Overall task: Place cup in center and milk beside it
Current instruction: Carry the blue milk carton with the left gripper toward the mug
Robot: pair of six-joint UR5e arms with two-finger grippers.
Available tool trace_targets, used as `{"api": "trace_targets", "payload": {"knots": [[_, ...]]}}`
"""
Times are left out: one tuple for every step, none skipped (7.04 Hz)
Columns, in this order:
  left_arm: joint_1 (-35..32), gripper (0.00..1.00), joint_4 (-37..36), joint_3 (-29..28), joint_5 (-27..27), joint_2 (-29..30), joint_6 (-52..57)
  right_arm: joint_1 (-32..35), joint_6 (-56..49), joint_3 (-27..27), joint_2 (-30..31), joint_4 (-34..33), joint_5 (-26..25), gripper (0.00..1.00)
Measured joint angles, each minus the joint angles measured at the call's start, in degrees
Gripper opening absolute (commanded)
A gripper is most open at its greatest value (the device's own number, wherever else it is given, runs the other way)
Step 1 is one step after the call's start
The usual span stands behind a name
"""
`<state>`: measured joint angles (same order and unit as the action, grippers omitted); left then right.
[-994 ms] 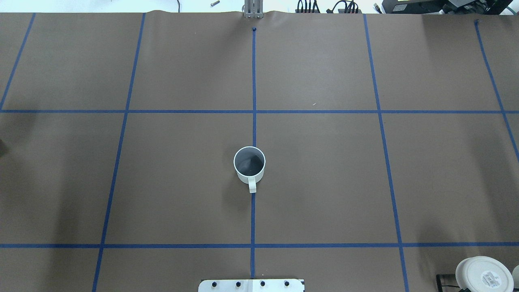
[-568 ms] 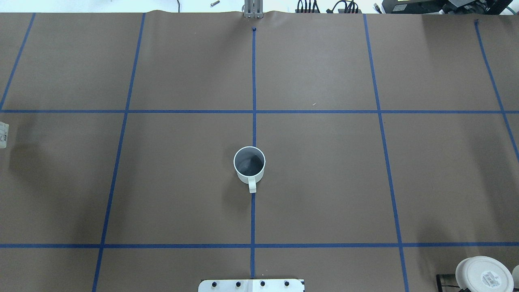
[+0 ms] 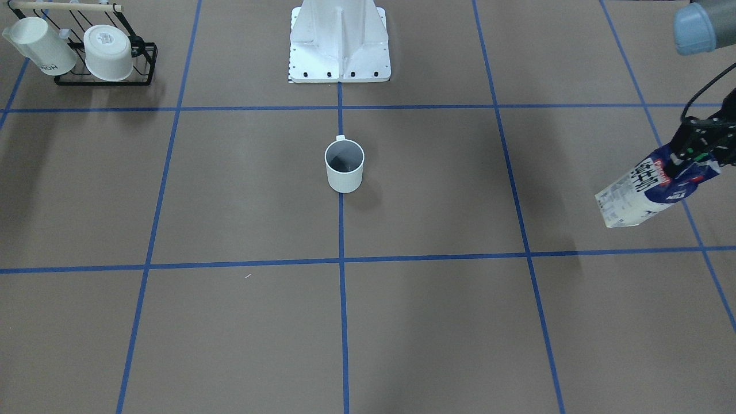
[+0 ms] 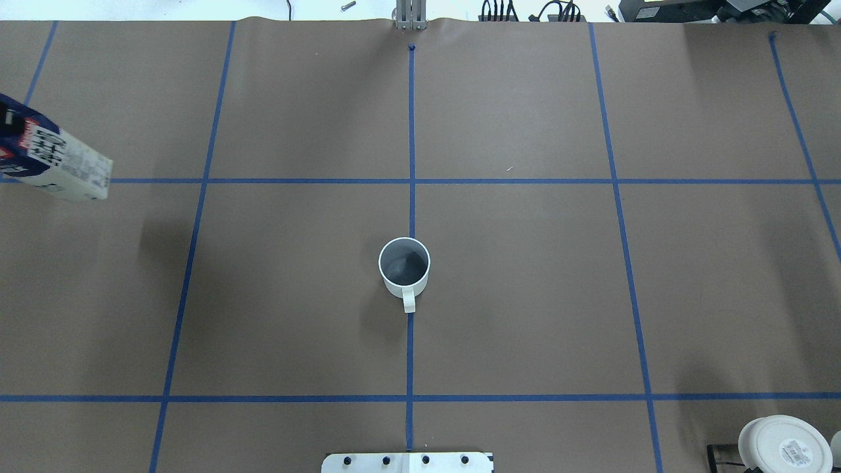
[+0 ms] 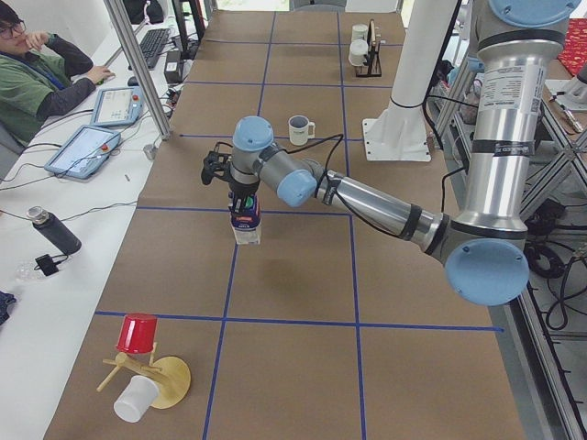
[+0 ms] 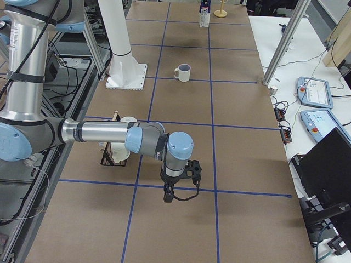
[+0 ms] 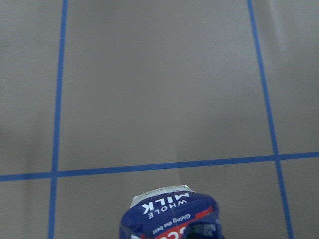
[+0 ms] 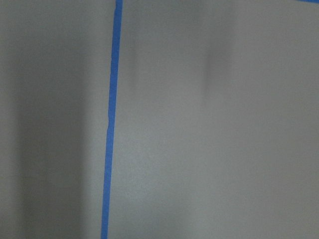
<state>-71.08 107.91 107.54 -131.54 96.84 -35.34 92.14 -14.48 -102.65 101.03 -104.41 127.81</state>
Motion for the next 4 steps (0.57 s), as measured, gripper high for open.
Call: {"api": "trace_targets", "payload": {"knots": [[5.39,0.00,-1.45,0.01,3.41,4.71,-4.74,-0.01,0.04,0.00,-0.02,0.00,0.04,1.00],[10.16,0.00,-6.07,0.39,7.48,9.83,-7.99,-0.02,0.06,0.00,-0.04,-0.02,0.06,1.00],[14.41,0.00,-11.54,0.99,11.50,14.49,-9.88,-0.03,0.07,0.00,-0.04,-0.06,0.09,1.00],[18.63,0.00,-15.10,1.37,14.93,18.13,-12.25,-0.02,0.09,0.00,-0.05,-0.08,0.13,1.00]]}}
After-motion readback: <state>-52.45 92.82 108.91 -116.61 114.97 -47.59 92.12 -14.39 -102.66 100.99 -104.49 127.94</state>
